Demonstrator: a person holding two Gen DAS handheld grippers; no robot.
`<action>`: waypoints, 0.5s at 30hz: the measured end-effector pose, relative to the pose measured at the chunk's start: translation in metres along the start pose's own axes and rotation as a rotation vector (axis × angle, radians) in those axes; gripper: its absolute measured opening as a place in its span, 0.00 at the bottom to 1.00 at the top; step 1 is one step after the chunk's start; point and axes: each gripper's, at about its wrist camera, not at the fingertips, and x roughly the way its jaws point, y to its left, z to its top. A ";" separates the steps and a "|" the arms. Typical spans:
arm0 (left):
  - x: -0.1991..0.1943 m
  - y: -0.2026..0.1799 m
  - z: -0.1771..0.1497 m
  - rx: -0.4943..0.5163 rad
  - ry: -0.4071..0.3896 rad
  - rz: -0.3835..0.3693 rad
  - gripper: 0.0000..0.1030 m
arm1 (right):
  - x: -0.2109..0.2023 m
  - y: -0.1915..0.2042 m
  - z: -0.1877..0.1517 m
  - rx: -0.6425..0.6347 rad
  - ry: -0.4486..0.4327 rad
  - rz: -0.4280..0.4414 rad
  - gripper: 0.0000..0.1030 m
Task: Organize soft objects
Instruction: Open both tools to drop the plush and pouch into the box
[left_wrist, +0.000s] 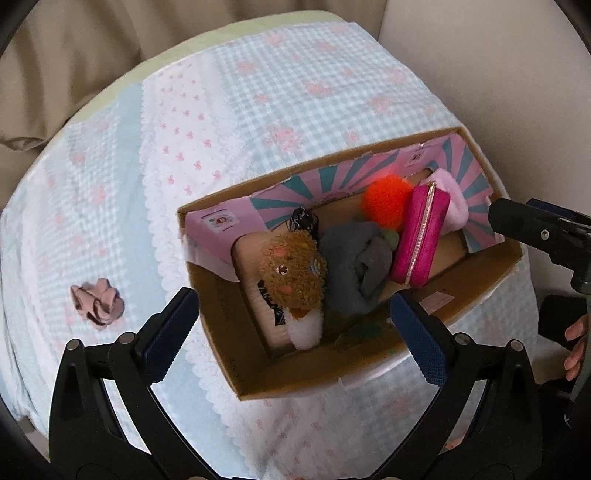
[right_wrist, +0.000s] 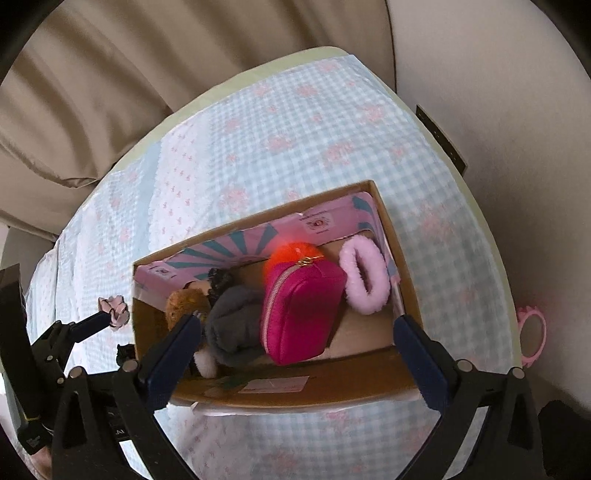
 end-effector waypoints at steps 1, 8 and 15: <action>-0.004 0.001 -0.001 -0.005 -0.005 -0.003 1.00 | -0.003 0.002 0.000 -0.004 -0.005 0.000 1.00; -0.055 0.015 -0.008 -0.048 -0.082 -0.026 1.00 | -0.039 0.027 -0.004 -0.054 -0.051 0.005 1.00; -0.127 0.043 -0.028 -0.091 -0.206 0.011 1.00 | -0.101 0.078 -0.018 -0.184 -0.143 -0.055 1.00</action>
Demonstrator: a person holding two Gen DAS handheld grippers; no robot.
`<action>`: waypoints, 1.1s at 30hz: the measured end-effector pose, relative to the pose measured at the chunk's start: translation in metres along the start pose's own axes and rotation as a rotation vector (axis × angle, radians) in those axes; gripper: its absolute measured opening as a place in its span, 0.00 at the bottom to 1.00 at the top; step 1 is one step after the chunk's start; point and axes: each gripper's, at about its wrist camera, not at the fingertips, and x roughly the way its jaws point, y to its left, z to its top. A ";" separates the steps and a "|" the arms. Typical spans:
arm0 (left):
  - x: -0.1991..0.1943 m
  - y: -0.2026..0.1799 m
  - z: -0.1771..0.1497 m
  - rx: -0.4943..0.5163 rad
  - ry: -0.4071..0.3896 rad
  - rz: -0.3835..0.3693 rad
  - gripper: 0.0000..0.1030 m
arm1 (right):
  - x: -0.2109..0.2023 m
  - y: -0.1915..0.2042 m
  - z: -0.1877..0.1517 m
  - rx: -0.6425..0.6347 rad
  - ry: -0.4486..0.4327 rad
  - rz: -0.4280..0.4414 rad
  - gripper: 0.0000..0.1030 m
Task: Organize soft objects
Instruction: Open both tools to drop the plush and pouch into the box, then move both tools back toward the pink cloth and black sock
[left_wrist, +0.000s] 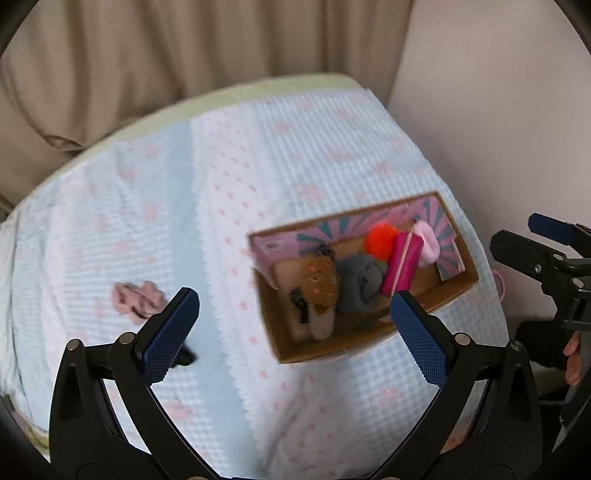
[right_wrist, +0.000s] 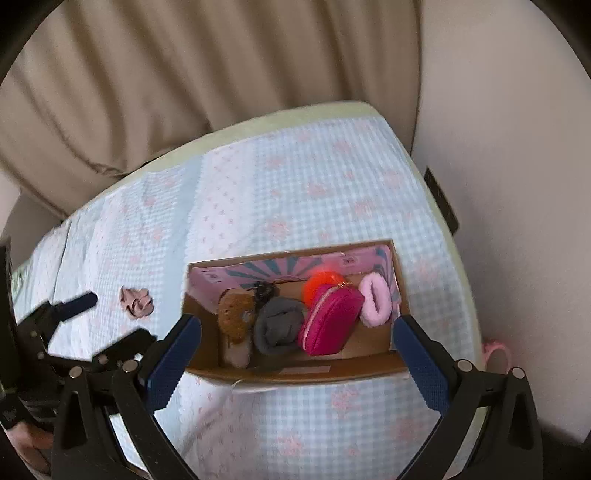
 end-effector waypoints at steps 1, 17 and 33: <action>-0.012 0.007 -0.002 -0.006 -0.022 0.008 1.00 | -0.009 0.007 0.001 -0.020 -0.021 -0.010 1.00; -0.134 0.148 -0.059 -0.099 -0.201 0.102 1.00 | -0.086 0.153 -0.017 -0.099 -0.186 -0.033 1.00; -0.083 0.293 -0.094 -0.107 -0.112 0.033 1.00 | -0.015 0.276 -0.060 -0.116 -0.107 0.041 1.00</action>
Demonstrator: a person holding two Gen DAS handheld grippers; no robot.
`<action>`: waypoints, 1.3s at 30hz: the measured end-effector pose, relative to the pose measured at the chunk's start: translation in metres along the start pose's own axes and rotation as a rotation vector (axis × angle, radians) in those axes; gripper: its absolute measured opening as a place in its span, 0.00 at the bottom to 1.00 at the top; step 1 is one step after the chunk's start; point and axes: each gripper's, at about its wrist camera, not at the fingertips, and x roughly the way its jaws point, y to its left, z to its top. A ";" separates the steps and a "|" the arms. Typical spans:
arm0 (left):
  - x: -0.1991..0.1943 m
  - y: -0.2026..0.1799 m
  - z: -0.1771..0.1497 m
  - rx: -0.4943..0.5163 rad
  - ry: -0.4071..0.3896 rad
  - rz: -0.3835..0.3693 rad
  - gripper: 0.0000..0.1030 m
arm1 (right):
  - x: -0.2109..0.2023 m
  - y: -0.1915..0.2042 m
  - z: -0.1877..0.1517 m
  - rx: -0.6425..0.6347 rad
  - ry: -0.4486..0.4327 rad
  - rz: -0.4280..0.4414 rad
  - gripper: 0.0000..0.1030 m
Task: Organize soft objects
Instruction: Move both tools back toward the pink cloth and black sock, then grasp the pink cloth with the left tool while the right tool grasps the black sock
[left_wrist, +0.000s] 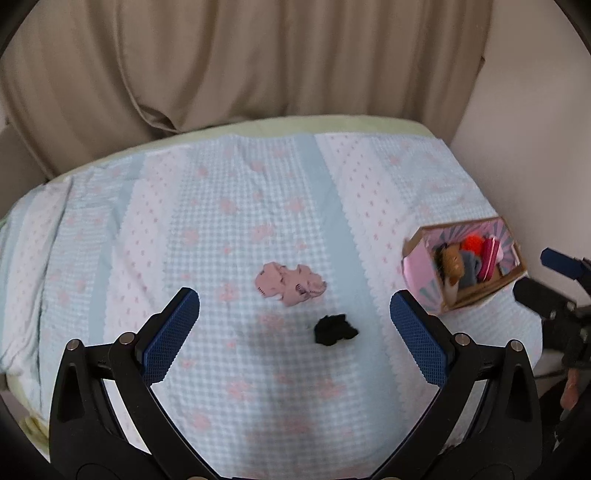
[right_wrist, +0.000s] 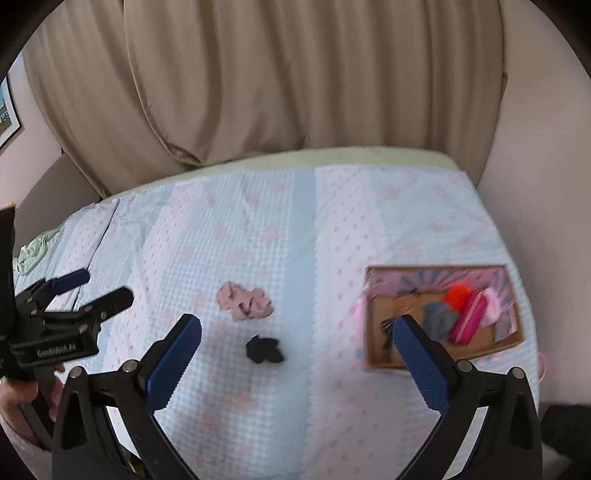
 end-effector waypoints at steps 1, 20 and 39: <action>0.012 0.008 -0.001 0.015 0.008 -0.015 1.00 | 0.006 0.004 -0.003 0.004 0.006 0.001 1.00; 0.269 0.034 -0.035 0.133 0.166 -0.247 1.00 | 0.220 0.055 -0.105 0.031 0.111 -0.010 0.95; 0.338 0.035 -0.033 0.168 0.142 -0.192 0.46 | 0.287 0.058 -0.126 -0.008 0.130 -0.106 0.33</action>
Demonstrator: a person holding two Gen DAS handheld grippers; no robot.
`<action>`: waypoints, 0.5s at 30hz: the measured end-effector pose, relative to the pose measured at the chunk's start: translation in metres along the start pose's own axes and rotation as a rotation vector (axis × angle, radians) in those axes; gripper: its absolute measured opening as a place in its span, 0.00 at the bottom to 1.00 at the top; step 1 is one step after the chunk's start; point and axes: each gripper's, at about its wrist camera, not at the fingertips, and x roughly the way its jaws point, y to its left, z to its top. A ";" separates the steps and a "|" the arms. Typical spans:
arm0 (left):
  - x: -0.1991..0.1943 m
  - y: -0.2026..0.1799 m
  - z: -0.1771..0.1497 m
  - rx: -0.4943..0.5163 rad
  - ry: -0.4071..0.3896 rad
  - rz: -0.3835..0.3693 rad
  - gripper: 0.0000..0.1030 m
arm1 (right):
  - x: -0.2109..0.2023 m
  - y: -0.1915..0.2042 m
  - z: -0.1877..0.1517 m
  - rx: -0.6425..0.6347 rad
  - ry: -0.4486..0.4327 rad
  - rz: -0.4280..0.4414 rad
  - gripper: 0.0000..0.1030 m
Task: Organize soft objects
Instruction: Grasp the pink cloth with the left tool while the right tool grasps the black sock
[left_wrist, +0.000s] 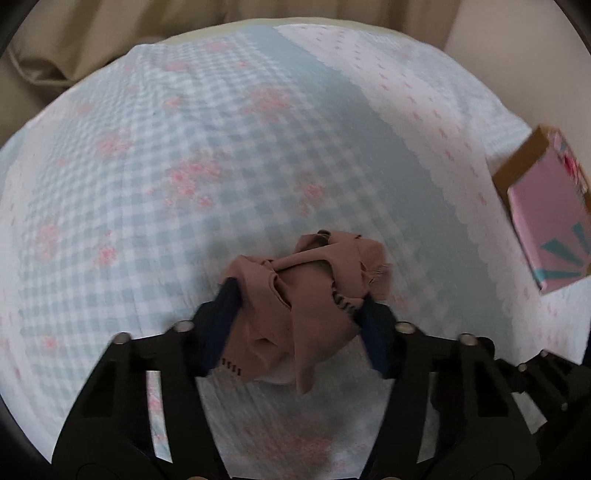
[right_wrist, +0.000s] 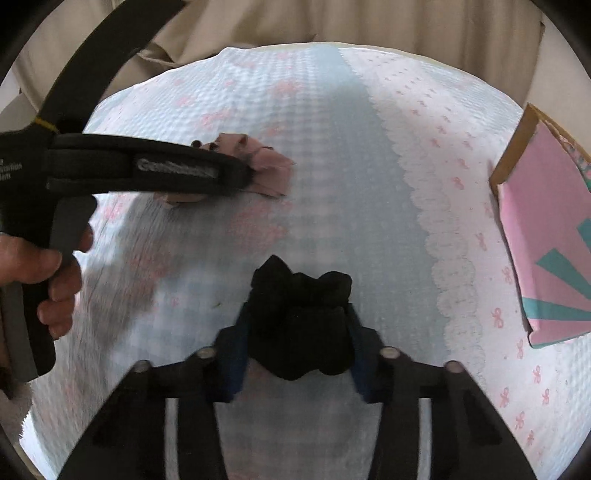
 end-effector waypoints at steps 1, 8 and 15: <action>-0.001 0.002 0.002 -0.010 -0.002 -0.012 0.44 | -0.001 -0.002 0.001 0.004 0.000 -0.002 0.33; -0.016 0.002 0.004 -0.039 -0.018 -0.015 0.35 | -0.013 -0.013 0.013 0.023 -0.026 -0.002 0.32; -0.061 -0.001 -0.001 -0.103 -0.023 0.009 0.35 | -0.059 -0.020 0.028 0.028 -0.072 0.009 0.32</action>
